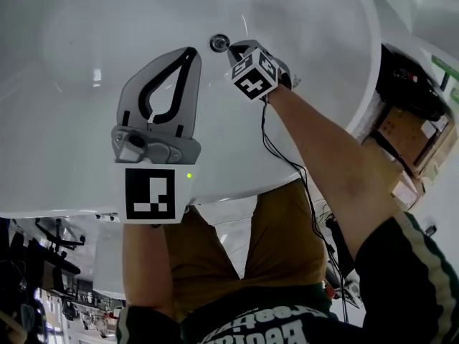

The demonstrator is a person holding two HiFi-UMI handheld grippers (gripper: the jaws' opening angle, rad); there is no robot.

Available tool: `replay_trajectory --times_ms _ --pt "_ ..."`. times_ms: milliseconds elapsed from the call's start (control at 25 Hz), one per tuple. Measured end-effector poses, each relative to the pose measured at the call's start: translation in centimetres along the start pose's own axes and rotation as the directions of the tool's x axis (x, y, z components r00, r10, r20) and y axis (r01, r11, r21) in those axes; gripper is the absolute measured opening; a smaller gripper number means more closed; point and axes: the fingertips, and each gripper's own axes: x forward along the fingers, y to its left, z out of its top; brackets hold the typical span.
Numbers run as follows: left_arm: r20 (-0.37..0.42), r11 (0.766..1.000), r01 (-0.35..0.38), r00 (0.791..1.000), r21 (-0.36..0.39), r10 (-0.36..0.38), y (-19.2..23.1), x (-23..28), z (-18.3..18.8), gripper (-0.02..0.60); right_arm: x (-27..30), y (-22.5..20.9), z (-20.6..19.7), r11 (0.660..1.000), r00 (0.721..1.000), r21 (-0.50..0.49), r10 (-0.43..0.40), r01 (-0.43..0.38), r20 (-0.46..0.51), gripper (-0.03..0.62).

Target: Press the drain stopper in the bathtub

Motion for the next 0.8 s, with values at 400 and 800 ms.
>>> replay_trajectory --times_ms 400,800 --pt "0.032 0.999 -0.019 0.999 0.027 0.018 -1.5 -2.2 3.6 0.006 -6.5 0.5 2.2 1.0 0.994 0.022 -0.02 0.018 0.111 0.009" --pt "0.046 1.0 -0.016 0.999 -0.01 0.016 -2.9 -4.7 7.2 0.006 -14.4 2.1 5.9 0.999 0.981 0.019 -0.035 0.032 0.192 0.009"
